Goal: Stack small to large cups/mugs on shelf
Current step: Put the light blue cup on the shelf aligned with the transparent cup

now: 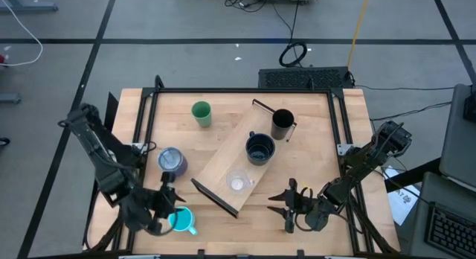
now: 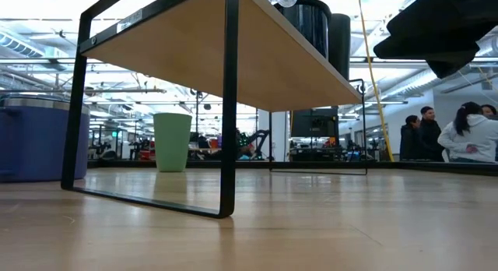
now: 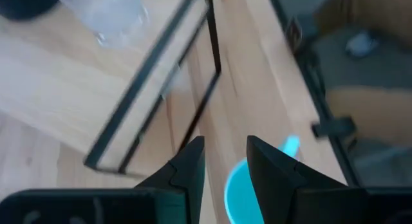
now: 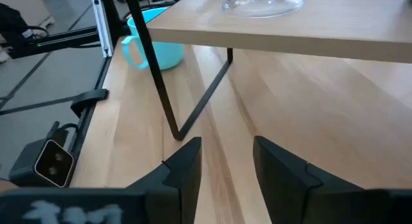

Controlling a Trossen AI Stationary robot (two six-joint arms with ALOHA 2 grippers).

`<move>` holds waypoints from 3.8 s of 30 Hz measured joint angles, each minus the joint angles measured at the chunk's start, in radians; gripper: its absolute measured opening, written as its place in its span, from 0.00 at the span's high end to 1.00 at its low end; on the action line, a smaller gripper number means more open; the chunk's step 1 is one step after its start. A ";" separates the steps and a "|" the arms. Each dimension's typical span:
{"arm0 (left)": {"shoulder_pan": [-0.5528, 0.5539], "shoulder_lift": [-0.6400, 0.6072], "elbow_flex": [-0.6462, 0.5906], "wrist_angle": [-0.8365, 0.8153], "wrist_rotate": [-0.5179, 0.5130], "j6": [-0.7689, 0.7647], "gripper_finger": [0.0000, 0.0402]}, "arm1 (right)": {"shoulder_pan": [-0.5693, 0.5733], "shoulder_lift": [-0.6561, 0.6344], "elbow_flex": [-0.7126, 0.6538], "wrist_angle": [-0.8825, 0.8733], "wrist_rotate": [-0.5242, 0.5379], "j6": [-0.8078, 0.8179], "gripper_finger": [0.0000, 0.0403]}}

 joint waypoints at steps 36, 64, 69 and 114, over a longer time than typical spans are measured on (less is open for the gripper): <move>-0.074 0.446 0.198 -0.235 0.349 0.032 0.45 | -0.001 0.000 0.000 0.001 0.050 -0.046 0.68; -0.072 0.472 0.157 -0.220 0.324 0.129 0.83 | 0.000 0.001 0.001 0.001 0.050 -0.057 0.68; -0.072 0.472 0.151 -0.179 0.324 0.154 0.86 | 0.000 0.001 0.001 0.001 0.049 -0.057 0.68; 0.082 0.350 0.602 -0.560 0.327 0.585 0.99 | 0.000 0.001 0.001 0.001 0.048 -0.075 0.68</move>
